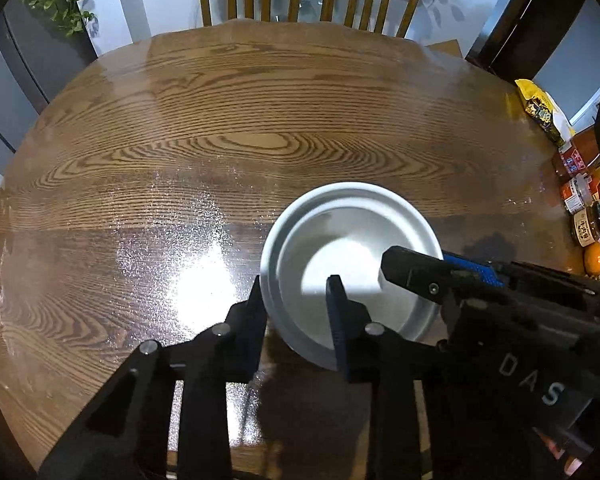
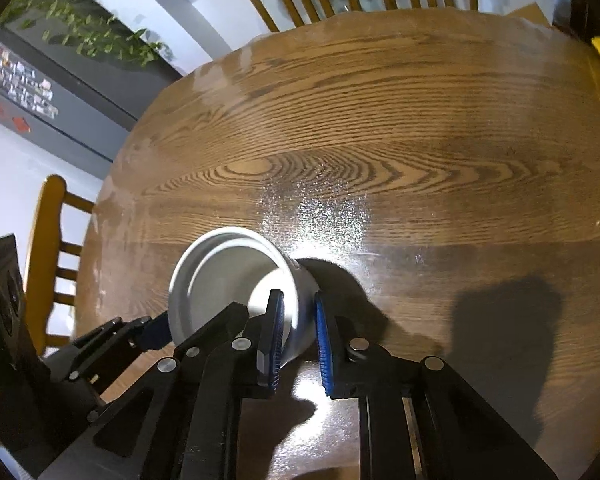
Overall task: Organize plates and bowls
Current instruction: 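Grasp the white ramekin rim with both tools and lift it, then carry the ramekin over the nested bowls and lower it into the smaller bowl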
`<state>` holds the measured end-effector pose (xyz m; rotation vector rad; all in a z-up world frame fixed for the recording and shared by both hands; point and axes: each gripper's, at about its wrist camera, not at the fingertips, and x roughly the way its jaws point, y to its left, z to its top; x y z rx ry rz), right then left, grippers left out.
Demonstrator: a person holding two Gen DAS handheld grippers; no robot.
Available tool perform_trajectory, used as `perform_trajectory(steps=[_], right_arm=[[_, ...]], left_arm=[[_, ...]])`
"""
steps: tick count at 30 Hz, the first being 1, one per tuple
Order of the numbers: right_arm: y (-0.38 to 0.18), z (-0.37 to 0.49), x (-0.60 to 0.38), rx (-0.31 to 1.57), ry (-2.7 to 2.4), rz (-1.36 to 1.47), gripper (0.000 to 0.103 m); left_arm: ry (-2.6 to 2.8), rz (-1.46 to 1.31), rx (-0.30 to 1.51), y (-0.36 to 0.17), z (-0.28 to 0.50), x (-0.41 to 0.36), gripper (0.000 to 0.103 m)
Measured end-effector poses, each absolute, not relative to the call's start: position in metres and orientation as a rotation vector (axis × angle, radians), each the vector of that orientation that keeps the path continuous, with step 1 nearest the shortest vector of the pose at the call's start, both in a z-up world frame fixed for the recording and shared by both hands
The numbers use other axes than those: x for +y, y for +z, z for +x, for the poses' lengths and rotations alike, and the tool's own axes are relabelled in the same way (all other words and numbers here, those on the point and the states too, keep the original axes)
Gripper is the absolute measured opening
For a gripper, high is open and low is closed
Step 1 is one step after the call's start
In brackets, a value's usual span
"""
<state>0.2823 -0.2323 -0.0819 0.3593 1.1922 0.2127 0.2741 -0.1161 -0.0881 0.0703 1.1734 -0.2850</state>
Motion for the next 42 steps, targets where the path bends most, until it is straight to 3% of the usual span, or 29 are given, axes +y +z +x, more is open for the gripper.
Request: perform_trajectory(steps=[23,42], right_arm=[[-0.02,0.166,-0.235,0.968,0.227,0.375,0.017],[0.0,0.065,-0.238,0.885,0.155,0.4,0.017]], left_arm=[[-0.365,0.223,0.873,-0.018,0.158,-0.113,0.023],[-0.463,0.274,0.791,0.002,0.067,-0.114,0.023]])
